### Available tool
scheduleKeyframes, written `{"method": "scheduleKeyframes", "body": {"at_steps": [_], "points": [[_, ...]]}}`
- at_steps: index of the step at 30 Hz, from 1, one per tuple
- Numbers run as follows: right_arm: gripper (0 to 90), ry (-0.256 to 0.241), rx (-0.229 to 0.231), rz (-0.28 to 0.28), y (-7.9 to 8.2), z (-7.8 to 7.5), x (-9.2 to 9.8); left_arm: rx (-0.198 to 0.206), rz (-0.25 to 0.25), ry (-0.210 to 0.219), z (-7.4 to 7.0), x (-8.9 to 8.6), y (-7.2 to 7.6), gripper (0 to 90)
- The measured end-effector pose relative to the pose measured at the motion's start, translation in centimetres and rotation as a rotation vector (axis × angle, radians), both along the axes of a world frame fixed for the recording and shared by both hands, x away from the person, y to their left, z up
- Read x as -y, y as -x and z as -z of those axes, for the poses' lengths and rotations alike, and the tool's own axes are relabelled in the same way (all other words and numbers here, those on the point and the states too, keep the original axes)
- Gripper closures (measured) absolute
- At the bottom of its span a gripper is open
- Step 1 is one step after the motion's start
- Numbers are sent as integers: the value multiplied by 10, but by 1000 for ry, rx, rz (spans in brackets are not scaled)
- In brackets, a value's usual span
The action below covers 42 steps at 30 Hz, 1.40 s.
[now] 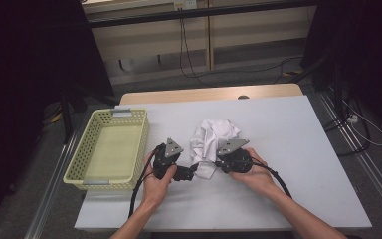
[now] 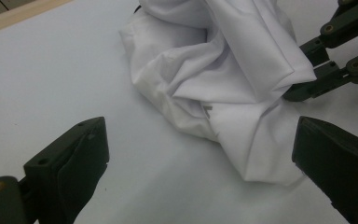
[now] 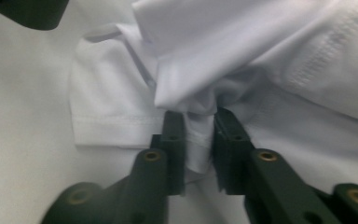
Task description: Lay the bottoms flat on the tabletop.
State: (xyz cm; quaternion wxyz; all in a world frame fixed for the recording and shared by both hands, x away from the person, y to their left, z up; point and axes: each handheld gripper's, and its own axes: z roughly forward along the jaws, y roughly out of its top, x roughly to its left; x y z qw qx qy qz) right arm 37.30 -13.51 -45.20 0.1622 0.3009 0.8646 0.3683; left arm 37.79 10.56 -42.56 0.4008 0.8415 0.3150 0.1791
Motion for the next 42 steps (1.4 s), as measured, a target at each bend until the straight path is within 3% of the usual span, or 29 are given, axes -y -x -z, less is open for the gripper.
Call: {"method": "scheduleKeyframes", "body": {"at_steps": [4,13,16,18,20,26,33,39,42], "points": [[843,-65,-15,24,-1,-9,8,0,-1,-4,1,0,-1,40],[852,-167,74,59,1,-45,27,10,39,47,2,7,-1,39],[853,-186,102,59,3,-55,31,34,28,38,3,13,-1,45],[853,-197,120,64,5,-63,34,23,12,29,2,15,-3,45],[854,-218,135,74,5,-70,38,11,5,48,2,16,-5,45],[853,-236,194,111,7,-86,51,-28,7,16,11,20,-12,55],[852,-264,228,169,7,-98,76,-44,47,24,14,25,-18,45],[852,-228,242,228,3,-94,95,-26,68,-74,22,33,-14,83],[850,-209,246,266,0,-89,107,-39,68,-55,21,32,-15,84]]}}
